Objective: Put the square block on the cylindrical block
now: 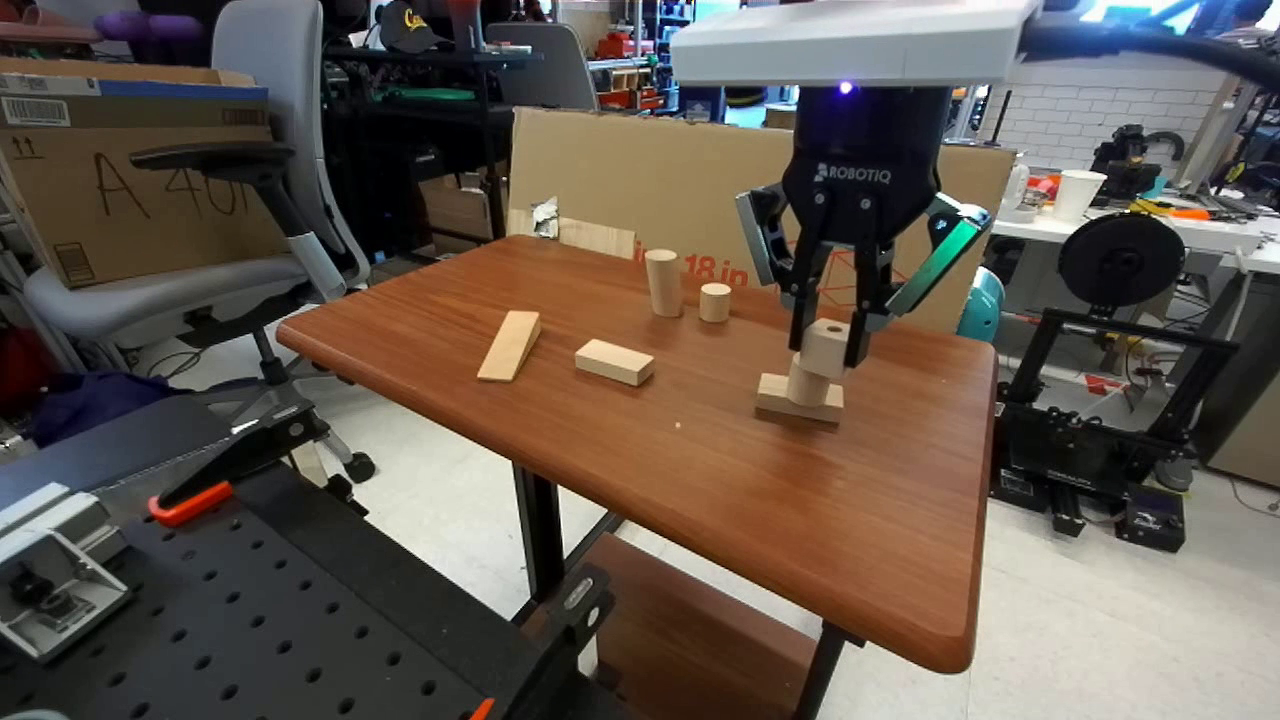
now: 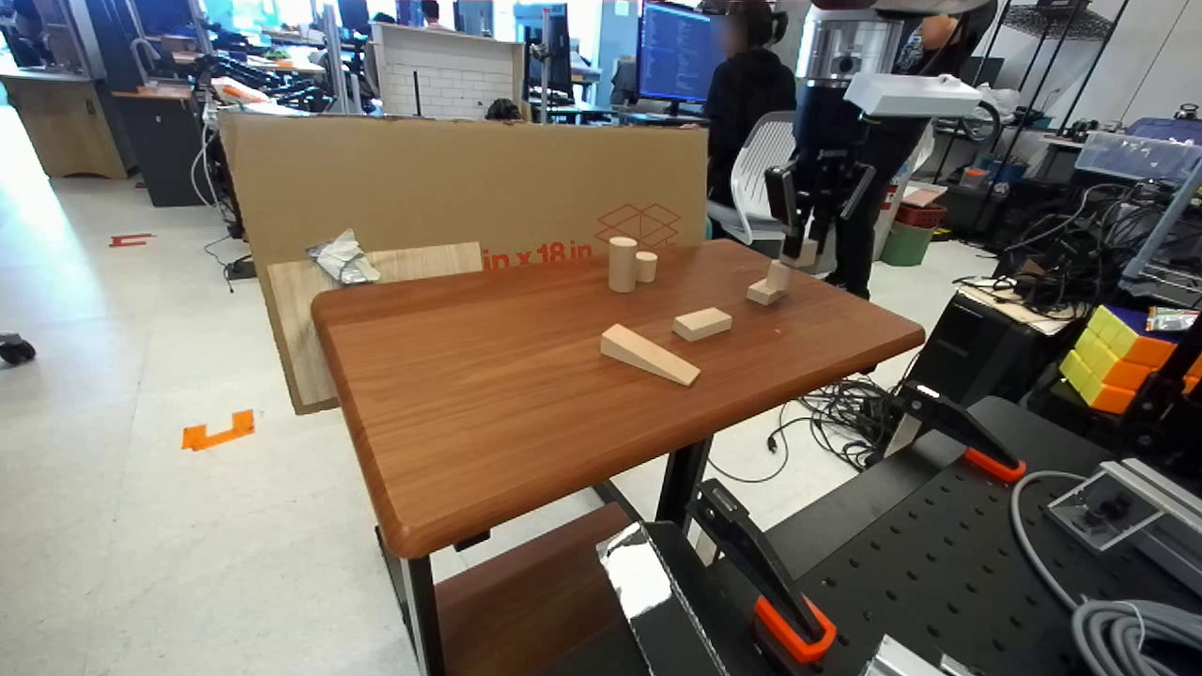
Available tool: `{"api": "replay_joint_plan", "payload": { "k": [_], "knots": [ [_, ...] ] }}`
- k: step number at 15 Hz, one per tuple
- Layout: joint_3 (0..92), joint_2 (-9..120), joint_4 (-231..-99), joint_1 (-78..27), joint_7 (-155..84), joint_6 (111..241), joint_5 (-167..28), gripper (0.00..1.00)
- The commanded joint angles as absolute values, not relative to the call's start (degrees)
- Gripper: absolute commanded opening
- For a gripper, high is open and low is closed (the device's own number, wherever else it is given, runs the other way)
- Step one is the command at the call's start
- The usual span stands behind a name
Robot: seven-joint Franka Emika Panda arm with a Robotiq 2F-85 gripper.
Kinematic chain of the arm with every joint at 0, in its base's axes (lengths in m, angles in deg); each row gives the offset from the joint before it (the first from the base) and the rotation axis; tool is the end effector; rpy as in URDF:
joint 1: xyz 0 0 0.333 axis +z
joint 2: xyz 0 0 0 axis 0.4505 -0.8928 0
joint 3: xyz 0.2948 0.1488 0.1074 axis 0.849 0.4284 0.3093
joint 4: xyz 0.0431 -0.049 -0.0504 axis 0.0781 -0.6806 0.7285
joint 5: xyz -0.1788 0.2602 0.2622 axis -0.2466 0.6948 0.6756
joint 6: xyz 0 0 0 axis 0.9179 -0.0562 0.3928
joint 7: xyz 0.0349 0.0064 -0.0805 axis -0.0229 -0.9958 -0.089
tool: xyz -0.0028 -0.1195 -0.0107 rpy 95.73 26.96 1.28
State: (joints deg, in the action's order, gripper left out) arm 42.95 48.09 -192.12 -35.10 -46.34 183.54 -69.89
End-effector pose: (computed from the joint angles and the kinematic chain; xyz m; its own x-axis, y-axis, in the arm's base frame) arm 0.5859 -0.1604 0.2236 0.9944 -0.0991 -0.0357 -0.0960 -0.9922 0.0798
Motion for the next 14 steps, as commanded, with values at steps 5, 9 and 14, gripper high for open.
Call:
{"api": "replay_joint_plan", "payload": {
  "k": [5,9,14],
  "knots": [
    [43.8,46.8,-190.9,-34.9,-46.5,184.9,-70.5,0.09],
    [44.0,46.7,-190.9,-34.8,-46.5,184.8,-70.4,0.59],
    [44.0,47.9,-191.7,-34.4,-46.5,185.1,-70.9,0.88]
  ]
}}
